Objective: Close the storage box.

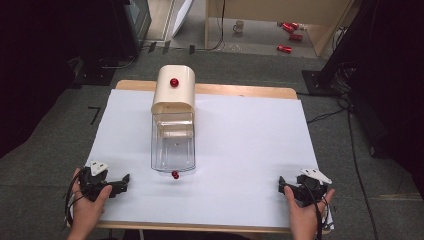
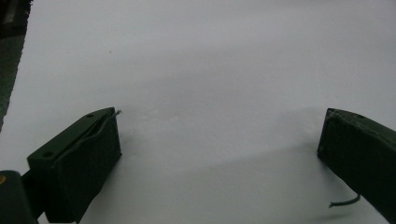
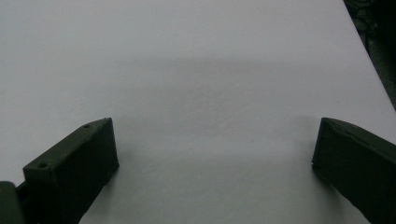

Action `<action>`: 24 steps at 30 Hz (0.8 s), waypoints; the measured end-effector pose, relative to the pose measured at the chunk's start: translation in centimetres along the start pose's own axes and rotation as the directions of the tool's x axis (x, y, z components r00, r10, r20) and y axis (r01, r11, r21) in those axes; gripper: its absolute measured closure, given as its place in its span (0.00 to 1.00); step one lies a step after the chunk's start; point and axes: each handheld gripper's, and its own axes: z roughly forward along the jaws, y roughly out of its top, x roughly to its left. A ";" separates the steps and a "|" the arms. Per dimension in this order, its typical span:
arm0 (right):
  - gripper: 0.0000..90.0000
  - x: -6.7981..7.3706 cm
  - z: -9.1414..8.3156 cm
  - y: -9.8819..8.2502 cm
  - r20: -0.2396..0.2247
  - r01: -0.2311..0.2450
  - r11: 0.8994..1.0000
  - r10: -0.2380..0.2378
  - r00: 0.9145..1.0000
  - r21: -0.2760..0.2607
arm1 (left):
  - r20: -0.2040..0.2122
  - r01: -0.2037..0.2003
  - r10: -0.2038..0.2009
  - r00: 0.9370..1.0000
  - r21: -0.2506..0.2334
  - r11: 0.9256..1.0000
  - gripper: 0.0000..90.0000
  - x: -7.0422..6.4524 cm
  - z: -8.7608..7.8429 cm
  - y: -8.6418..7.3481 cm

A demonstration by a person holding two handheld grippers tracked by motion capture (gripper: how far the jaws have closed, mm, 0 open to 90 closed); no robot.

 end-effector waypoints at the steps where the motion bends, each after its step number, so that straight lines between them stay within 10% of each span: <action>1: 0.00 0.0 0.0 0.0 -0.004 0.000 1.000 0.000 1.000 -0.004 | 0.000 0.000 0.000 1.000 0.000 1.000 0.00 0.0 0.0 0.0; 7: 0.00 0.5 -0.6 -0.1 -0.050 -0.067 0.998 0.066 0.997 -0.017 | 0.000 0.000 0.000 1.000 0.000 1.000 0.00 0.0 0.0 0.0; 18: 0.00 6.4 -2.3 1.3 -0.143 0.036 0.998 -0.043 0.989 -0.051 | 0.000 -0.001 0.001 1.000 0.000 1.000 0.00 0.0 0.0 0.0; 24: 0.00 10.9 -3.3 2.2 -0.216 0.111 0.991 -0.126 0.968 -0.080 | 0.000 0.000 0.000 1.000 0.000 1.000 0.00 0.0 0.0 0.0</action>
